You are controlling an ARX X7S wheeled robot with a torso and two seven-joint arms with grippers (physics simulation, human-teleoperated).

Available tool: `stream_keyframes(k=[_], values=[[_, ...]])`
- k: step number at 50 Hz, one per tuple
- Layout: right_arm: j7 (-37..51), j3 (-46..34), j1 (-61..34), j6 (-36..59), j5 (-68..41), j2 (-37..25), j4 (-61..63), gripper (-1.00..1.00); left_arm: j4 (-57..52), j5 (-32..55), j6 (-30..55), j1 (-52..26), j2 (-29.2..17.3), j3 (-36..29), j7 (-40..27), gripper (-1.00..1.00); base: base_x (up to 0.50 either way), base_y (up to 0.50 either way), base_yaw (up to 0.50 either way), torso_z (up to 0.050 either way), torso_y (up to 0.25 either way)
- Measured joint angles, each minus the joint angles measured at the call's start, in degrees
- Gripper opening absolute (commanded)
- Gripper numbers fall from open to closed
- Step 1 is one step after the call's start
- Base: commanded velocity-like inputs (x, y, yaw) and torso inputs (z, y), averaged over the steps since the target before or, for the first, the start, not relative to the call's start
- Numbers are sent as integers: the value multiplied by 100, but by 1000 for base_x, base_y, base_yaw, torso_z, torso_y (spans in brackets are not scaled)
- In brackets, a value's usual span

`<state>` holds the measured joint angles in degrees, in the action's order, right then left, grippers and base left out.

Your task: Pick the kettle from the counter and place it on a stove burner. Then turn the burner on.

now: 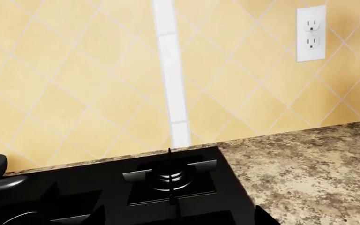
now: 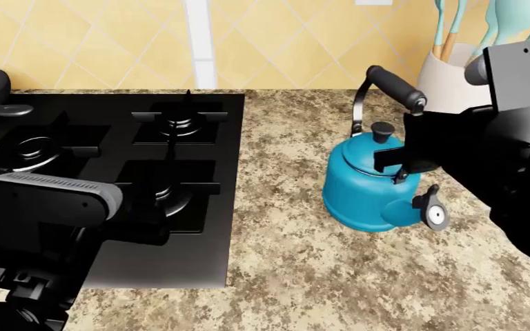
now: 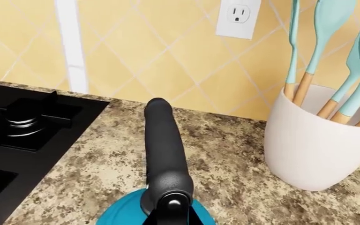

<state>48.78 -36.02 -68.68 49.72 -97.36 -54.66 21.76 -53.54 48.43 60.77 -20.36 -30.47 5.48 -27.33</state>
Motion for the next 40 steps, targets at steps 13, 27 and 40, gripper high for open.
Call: stream_keyframes(k=[13, 27, 40], values=[[-50, 113, -79, -199, 267, -60, 217, -100, 4, 32, -53, 17, -47, -11, -27, 100, 0, 0, 0, 0, 1], [-12, 269, -208, -385, 756, -147, 394, -100, 14, 135, -52, -37, -87, 7, -89, 100, 0, 0, 0, 0, 1], [25, 288, -284, -435, 1018, -130, 409, -100, 34, 159, -107, -42, -126, 0, -118, 100, 0, 0, 0, 0, 2]])
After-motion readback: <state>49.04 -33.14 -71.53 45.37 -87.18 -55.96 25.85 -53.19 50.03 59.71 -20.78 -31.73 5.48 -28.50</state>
